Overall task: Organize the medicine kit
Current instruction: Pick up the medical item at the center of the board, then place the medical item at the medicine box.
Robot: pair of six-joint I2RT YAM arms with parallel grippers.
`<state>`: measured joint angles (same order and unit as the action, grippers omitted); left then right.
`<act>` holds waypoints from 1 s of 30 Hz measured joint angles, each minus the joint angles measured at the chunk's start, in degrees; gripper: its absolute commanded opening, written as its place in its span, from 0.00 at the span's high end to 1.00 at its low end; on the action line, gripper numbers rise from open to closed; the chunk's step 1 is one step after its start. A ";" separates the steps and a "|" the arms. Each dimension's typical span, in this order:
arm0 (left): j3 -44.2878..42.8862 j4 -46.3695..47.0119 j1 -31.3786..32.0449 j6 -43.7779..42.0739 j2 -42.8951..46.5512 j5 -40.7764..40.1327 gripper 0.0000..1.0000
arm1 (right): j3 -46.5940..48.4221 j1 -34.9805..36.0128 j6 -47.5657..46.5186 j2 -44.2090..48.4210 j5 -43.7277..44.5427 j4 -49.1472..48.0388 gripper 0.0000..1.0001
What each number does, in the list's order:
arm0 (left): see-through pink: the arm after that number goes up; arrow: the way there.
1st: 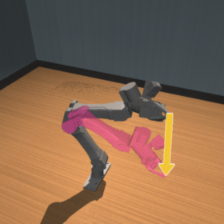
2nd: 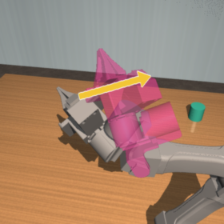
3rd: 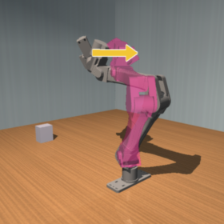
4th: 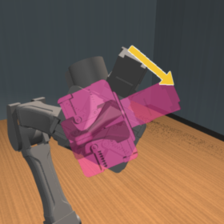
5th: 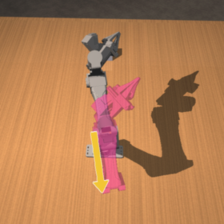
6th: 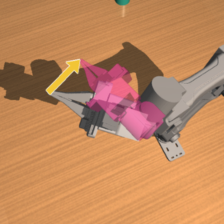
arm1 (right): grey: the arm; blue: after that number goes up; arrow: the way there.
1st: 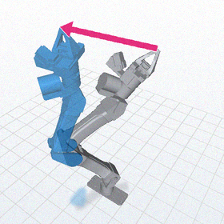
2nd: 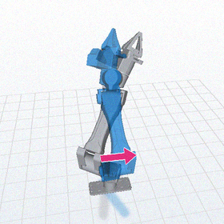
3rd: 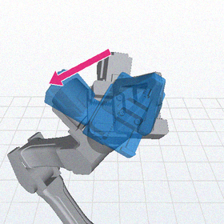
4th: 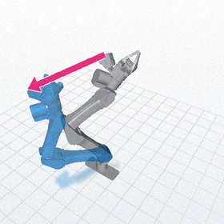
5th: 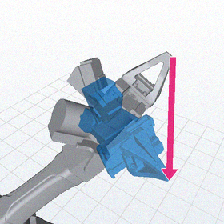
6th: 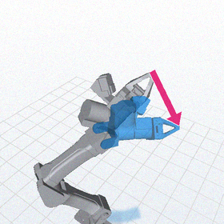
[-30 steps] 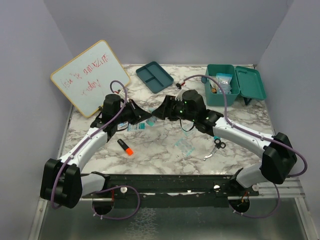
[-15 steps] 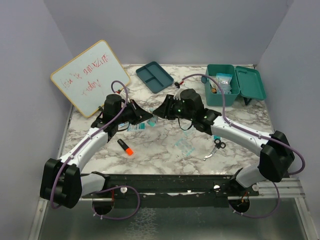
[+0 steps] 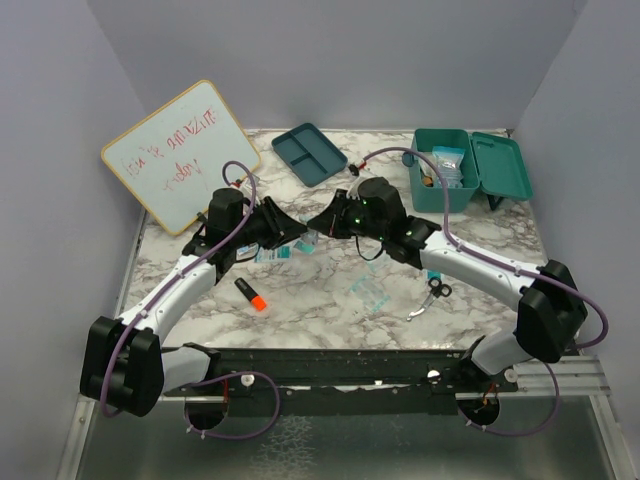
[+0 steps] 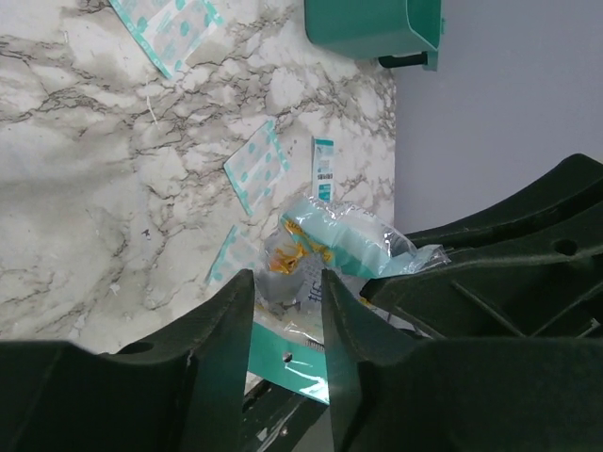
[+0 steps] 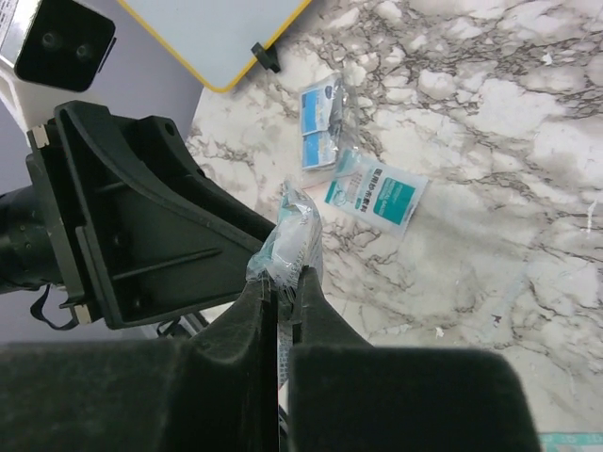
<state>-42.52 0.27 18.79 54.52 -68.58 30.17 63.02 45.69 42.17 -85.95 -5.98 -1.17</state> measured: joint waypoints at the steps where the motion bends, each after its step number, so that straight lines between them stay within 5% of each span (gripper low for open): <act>1: 0.00 0.07 0.04 -0.09 0.00 0.02 0.51 | 0.15 0.02 -0.20 0.00 0.46 0.24 0.99; 8: -0.44 -1.14 0.11 -2.67 0.02 0.04 0.02 | 2.71 0.00 -3.93 0.66 7.56 5.57 1.00; 23: -7.89 -12.79 0.37 -20.20 2.14 -3.76 0.01 | 9.22 -2.64 -14.78 7.63 26.60 17.70 1.00; 30: -9.97 -17.86 0.37 -30.86 0.31 -7.28 0.01 | 13.94 -9.31 -20.22 7.54 31.50 22.08 1.00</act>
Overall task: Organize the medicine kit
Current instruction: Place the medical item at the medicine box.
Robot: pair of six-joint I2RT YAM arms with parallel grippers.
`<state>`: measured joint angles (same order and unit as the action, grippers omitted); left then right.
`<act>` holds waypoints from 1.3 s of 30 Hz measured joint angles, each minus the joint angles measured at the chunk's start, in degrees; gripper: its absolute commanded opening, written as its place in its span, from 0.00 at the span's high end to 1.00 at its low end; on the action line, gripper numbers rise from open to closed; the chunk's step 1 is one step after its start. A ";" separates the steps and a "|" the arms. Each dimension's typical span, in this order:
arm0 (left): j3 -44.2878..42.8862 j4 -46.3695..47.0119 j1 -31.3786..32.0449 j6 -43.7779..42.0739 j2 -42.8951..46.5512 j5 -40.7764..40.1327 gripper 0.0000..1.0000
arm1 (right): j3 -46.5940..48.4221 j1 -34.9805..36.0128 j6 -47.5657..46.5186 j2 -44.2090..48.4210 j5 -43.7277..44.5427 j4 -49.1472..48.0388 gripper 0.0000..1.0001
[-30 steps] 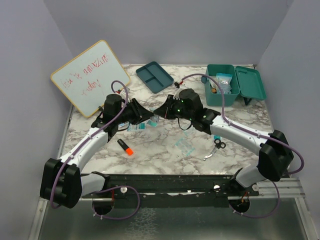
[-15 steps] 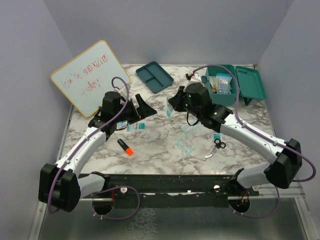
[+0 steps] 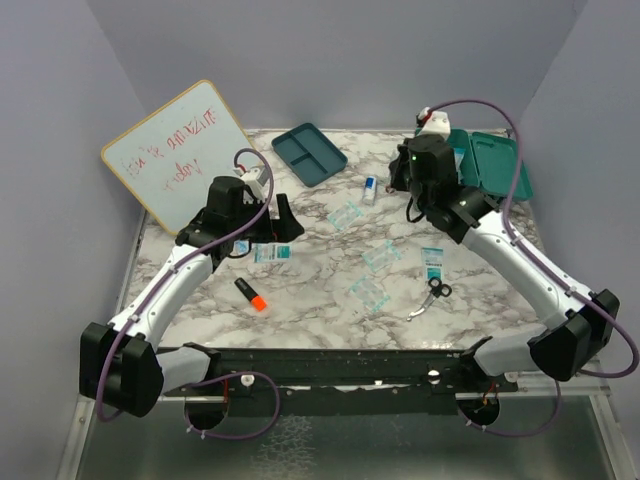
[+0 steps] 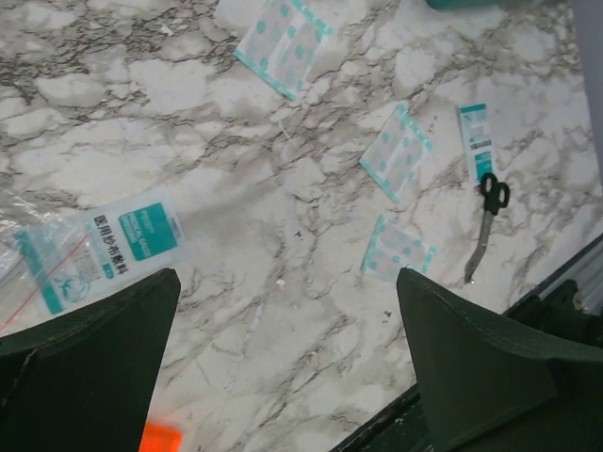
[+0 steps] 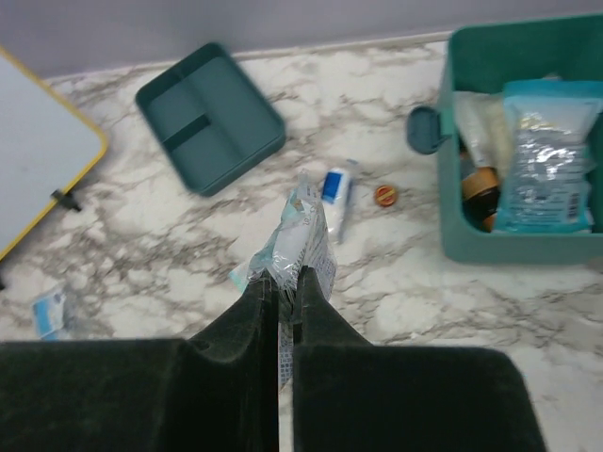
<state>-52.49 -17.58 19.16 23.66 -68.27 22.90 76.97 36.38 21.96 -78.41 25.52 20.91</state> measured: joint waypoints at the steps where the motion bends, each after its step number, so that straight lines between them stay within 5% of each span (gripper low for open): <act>1: 0.00 -0.68 0.00 -1.18 -0.13 -0.76 0.01 | 0.76 -1.53 -0.83 -0.13 0.46 0.26 1.00; 16: 1.57 -2.27 0.00 -7.41 0.24 -5.97 0.01 | 11.50 -21.79 -11.21 -16.22 0.17 2.89 1.00; 33: 1.95 -2.47 0.00 -8.28 2.08 -7.17 0.01 | 24.94 -27.08 -14.53 -34.82 -6.71 7.48 0.99; 39: 1.95 -2.49 0.00 -8.31 2.08 -7.17 0.01 | 26.47 -27.08 -14.95 -39.21 -6.71 7.91 0.87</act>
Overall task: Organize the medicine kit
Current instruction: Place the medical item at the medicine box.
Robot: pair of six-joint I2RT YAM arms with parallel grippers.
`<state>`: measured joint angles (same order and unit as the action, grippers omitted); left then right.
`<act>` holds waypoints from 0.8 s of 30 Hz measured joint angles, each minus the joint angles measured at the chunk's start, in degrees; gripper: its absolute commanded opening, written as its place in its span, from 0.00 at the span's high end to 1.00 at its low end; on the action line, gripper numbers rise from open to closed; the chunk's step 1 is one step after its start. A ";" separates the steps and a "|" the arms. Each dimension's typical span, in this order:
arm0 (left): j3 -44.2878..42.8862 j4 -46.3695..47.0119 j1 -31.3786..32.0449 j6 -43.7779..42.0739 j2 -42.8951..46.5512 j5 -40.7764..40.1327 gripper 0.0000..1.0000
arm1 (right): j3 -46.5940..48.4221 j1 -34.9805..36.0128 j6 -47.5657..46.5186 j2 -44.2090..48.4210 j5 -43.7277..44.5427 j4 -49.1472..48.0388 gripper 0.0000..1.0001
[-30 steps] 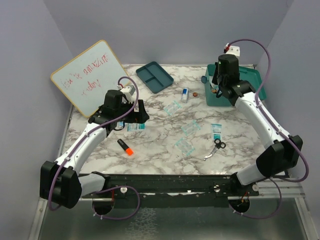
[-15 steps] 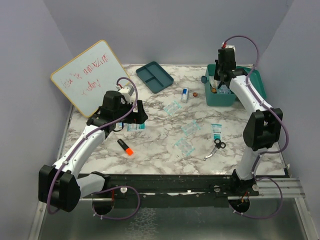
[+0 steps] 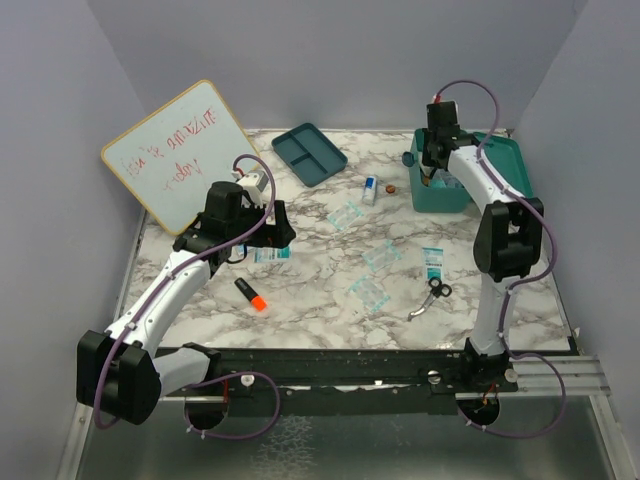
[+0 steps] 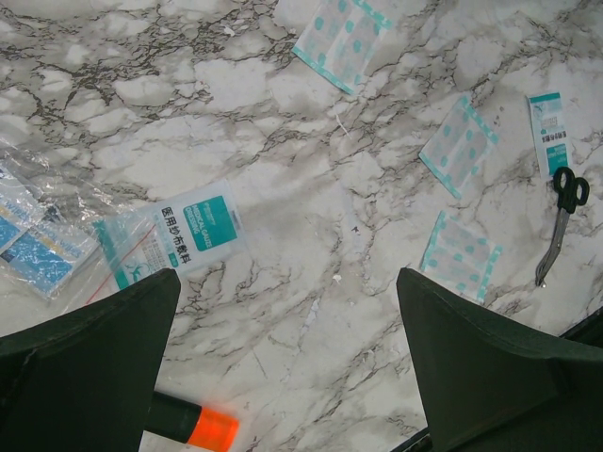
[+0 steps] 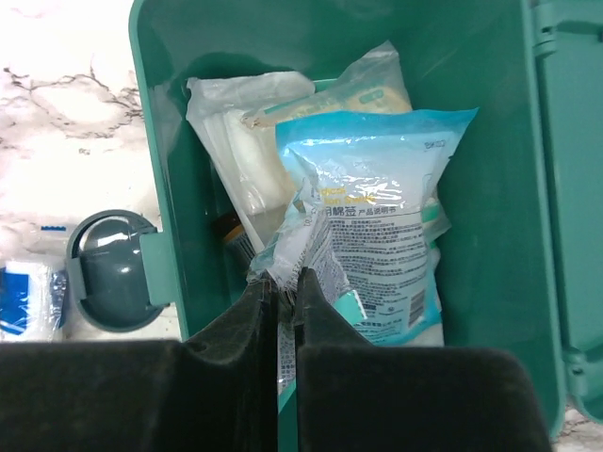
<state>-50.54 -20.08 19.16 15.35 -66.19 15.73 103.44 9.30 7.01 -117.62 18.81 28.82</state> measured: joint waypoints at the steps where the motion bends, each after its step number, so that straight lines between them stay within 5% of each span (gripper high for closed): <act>1: 0.00 0.00 0.00 0.00 0.00 0.00 0.01 | 0.35 0.00 -0.02 -0.76 0.00 0.04 0.83; 7: 0.00 0.00 0.00 -0.02 0.00 -0.15 0.01 | 0.76 0.00 0.04 -2.19 -0.02 1.09 0.57; 10: 0.02 -0.02 0.00 -0.02 0.00 -0.17 0.01 | 1.68 0.00 0.04 -2.16 -0.04 1.27 0.53; 24: 0.02 -0.46 0.00 -0.15 0.00 -0.17 0.01 | 2.47 -0.24 0.24 -0.76 -0.22 1.81 0.75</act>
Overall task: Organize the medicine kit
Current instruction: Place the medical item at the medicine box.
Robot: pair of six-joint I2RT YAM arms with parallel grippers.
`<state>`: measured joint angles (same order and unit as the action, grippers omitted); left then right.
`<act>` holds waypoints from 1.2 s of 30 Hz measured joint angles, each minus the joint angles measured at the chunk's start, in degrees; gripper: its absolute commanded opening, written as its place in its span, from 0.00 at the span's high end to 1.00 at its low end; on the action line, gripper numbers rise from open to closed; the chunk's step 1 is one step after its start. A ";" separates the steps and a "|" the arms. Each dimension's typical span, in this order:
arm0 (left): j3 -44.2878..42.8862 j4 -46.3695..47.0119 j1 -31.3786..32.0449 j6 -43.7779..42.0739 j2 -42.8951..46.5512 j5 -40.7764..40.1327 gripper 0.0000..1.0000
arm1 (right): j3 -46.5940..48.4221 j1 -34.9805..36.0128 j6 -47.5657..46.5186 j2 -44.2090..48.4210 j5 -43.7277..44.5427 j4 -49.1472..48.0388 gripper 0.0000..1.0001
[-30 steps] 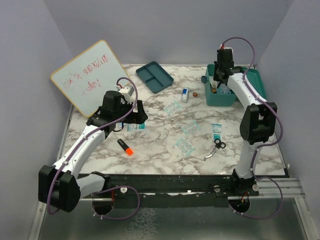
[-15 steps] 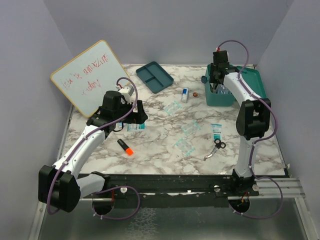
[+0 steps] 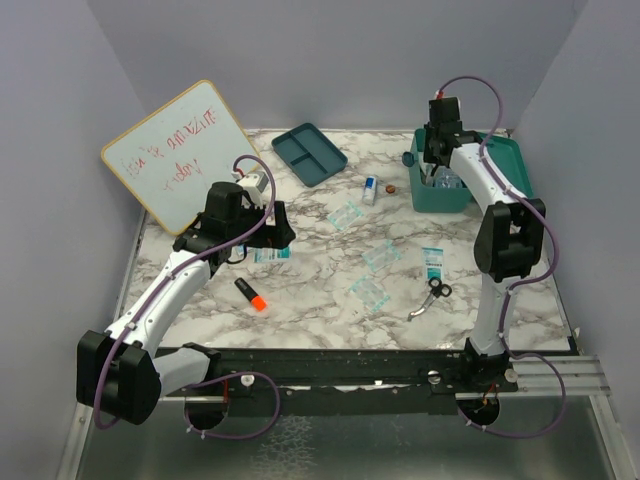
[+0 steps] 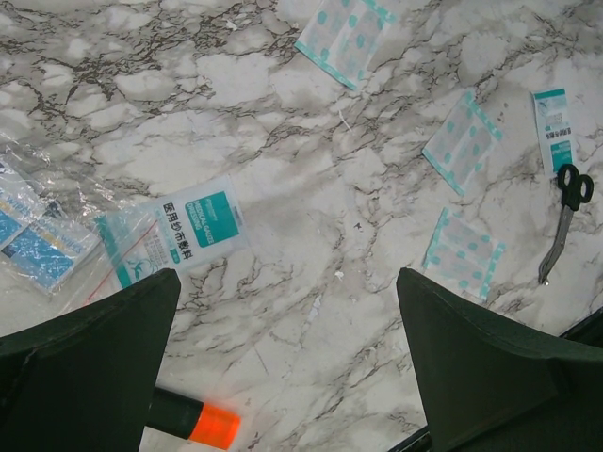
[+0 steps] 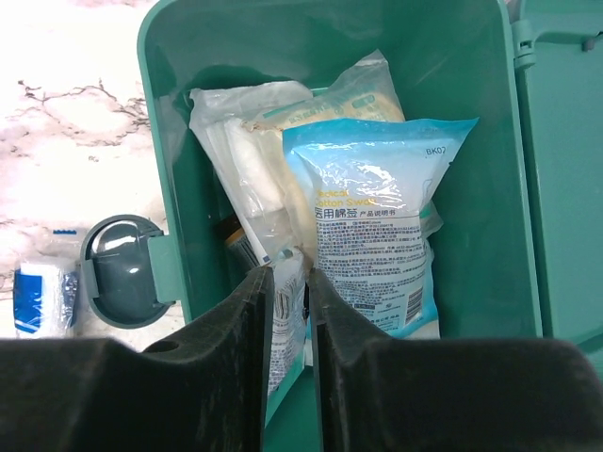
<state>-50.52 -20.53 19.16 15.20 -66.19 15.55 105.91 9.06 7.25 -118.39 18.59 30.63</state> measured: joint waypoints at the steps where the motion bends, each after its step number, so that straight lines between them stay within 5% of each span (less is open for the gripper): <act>1: 0.00 -0.04 0.00 -0.04 0.00 0.00 0.01 | -0.02 -0.07 0.15 0.02 -0.09 0.00 0.76; 36: 0.22 -0.33 0.00 -0.11 0.09 -0.02 0.01 | -2.80 -0.90 1.70 -2.10 -3.45 -2.14 0.92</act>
<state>-50.30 -20.86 19.16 15.09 -66.11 15.53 103.11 8.16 8.95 -120.49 15.14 28.49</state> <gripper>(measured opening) 0.988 0.083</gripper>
